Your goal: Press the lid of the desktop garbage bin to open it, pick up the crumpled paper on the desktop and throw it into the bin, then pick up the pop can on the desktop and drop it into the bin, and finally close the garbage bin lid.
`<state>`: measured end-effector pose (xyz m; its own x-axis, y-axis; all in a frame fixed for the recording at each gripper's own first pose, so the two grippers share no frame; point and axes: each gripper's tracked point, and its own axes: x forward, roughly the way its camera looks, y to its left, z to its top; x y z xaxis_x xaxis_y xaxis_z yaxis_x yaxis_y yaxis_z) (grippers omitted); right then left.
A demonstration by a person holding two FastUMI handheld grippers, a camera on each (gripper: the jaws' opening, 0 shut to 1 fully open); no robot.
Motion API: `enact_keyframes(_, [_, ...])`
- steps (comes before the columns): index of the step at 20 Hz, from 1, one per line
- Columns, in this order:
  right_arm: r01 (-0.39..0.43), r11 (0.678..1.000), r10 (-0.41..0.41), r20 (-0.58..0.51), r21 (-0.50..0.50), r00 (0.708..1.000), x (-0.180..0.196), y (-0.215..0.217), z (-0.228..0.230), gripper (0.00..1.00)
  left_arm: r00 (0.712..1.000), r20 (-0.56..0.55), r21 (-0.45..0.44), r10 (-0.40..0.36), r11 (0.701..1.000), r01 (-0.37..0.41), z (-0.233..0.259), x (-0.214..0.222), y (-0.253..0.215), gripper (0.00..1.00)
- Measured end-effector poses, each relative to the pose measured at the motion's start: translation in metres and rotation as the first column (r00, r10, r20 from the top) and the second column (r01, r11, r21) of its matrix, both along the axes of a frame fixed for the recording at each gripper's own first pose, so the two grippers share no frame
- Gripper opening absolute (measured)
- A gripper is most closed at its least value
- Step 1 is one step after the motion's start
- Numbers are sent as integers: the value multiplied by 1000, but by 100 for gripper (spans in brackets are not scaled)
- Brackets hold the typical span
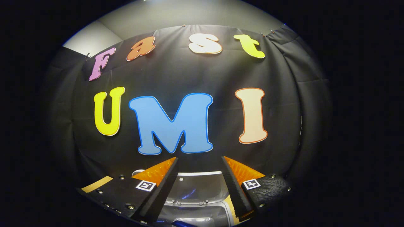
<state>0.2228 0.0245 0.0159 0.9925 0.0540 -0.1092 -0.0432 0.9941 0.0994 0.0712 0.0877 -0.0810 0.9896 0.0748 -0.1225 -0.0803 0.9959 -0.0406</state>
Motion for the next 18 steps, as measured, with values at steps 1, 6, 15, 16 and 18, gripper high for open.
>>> enact_keyframes(1, [-3, 1000, 3, -6, -2, 1000, -6, 0, -1, 85, 1000, 4, -1, 0, 1000, 0, 2, -3, 0, 95])
enact_keyframes(6, [-29, 999, 28, -43, -15, 999, -43, -1, -13, 86, 1000, 13, 4, -7, 1000, 7, 1, -16, -6, 94])
enact_keyframes(15, [-84, 996, 79, -155, -26, 985, -90, 2, -58, 86, 999, 17, 7, -41, 999, 41, 5, -21, -31, 94])
enact_keyframes(16, [-90, 995, 83, -180, -32, 980, -94, 2, -67, 86, 999, 19, 8, -40, 999, 40, 5, -22, -32, 92])
enact_keyframes(18, [-96, 995, 87, -214, -31, 973, -101, 3, -85, 86, 999, 17, 10, -42, 999, 42, 6, -25, -34, 94])
